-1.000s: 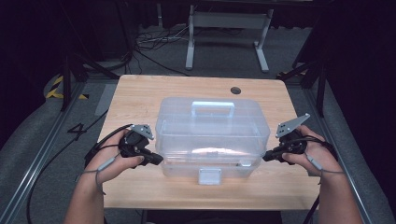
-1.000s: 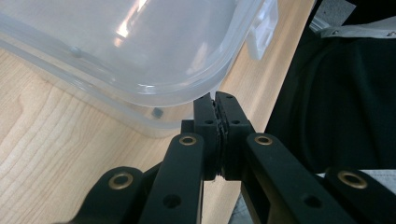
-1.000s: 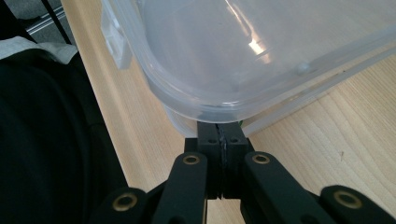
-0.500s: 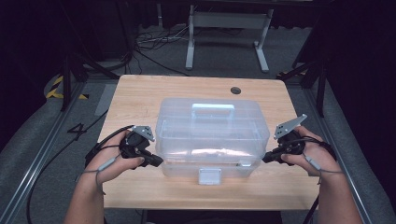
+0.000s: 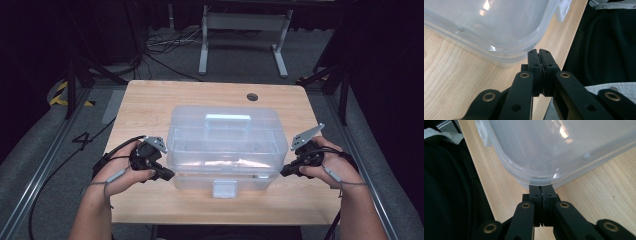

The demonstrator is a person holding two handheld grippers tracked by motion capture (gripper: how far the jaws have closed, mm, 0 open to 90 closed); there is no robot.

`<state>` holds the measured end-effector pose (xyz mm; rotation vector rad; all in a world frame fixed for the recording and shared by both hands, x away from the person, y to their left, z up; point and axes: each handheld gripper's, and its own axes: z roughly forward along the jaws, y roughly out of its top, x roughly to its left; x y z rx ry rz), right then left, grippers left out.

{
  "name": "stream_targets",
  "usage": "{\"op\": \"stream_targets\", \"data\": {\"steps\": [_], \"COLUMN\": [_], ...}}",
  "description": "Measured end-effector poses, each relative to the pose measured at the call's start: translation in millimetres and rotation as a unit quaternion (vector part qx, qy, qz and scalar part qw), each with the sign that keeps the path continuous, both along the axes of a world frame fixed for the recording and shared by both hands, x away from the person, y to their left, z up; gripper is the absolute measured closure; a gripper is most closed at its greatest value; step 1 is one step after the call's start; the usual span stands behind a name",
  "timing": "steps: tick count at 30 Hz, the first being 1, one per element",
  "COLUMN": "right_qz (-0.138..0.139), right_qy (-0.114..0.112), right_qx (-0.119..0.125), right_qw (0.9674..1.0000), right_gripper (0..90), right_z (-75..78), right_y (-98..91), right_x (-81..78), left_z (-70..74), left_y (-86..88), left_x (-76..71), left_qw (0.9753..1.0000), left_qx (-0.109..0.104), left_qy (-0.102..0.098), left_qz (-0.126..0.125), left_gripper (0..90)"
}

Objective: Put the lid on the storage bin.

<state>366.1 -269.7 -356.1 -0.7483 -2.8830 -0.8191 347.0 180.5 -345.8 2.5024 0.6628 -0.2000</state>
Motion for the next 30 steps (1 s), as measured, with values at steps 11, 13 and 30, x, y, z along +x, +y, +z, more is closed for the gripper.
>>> {"op": "stream_targets", "data": {"steps": [11,13,30], "right_qz": [0.007,0.008,0.009], "right_qy": [0.014,0.017,0.038], "right_qx": [-0.022,-0.026,-0.021], "right_qw": [0.9996,0.9995,0.9990], "right_gripper": [89.6,89.5,86.9], "right_z": [-4.0,-4.4,-8.8], "right_y": [0.3,-0.4,-0.9], "right_x": [0.5,0.4,-0.6], "left_z": [-2.9,-3.8,-11.7], "left_y": [-1.4,-1.7,-2.9], "left_x": [0.6,1.3,4.7], "left_qw": [1.0000,1.0000,0.9995], "left_qx": [0.004,0.004,0.014], "left_qy": [0.007,0.007,0.023], "left_qz": [-0.005,-0.005,-0.014], "left_gripper": [88.0,87.9,86.8]}}
